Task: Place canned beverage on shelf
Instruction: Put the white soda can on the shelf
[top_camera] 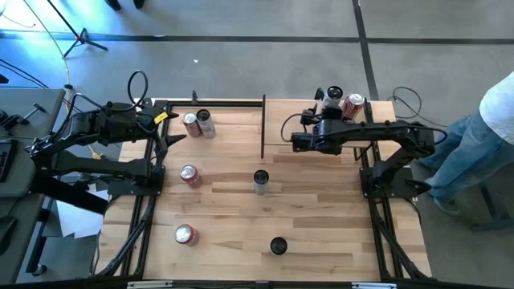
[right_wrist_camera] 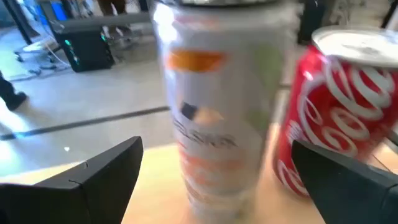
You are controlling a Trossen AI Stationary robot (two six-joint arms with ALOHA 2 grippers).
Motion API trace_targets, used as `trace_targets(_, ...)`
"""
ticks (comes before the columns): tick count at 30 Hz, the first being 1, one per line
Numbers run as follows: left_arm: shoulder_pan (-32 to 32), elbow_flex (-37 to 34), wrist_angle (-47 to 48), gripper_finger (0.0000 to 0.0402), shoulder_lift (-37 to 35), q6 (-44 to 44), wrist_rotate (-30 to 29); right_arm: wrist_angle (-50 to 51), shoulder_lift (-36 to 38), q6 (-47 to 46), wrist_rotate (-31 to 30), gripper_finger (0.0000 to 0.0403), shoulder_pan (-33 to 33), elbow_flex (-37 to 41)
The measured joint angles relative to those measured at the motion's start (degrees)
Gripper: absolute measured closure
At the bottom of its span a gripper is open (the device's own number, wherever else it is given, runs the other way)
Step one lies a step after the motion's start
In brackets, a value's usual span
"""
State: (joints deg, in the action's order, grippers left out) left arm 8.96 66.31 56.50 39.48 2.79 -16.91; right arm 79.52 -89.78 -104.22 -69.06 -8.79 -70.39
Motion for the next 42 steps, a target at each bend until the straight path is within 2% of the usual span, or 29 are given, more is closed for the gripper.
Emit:
trace_targets(6, 0.0, 0.0, 0.0, 0.0067, 0.0, 0.0, 0.0, 7.6, 0.1, -10.6, 4.3, 0.0003, 4.3, 0.0)
trace_targets(12, 0.0, 0.0, 0.0, 0.0067, 0.0, 0.0, 0.0, 10.5, 0.1, -18.2, 9.8, 0.0003, 11.6, 0.0)
trace_targets(22, 0.0, 0.0, 0.0, 0.0067, 0.0, 0.0, 0.0, 10.3, 2.3, -23.7, 21.7, 0.0002, 27.3, 0.0)
trace_targets(26, 0.0, 0.0, 0.0, 0.0067, 0.0, 0.0, 0.0, 7.2, 3.6, -26.0, 23.2, 0.0002, 35.8, 0.0)
trace_targets(29, 0.0, 0.0, 0.0, 0.0067, 0.0, 0.0, 0.0, 1.8, 3.8, -26.2, 21.7, 0.0002, 41.6, 0.0)
trace_targets(33, 0.0, 0.0, 0.0, 0.0067, 0.0, 0.0, 0.0, -8.3, 2.6, -20.3, 20.1, 0.0003, 45.1, 0.0)
trace_targets(37, 0.0, 0.0, 0.0, 0.0067, 0.0, 0.0, 0.0, -18.2, -0.5, -10.0, 19.4, 0.0003, 44.9, 0.0)
trace_targets(42, 0.0, 0.0, 0.0, 0.0067, 0.0, 0.0, 0.0, -30.6, -3.1, 1.5, 14.0, 0.0003, 44.4, 0.0)
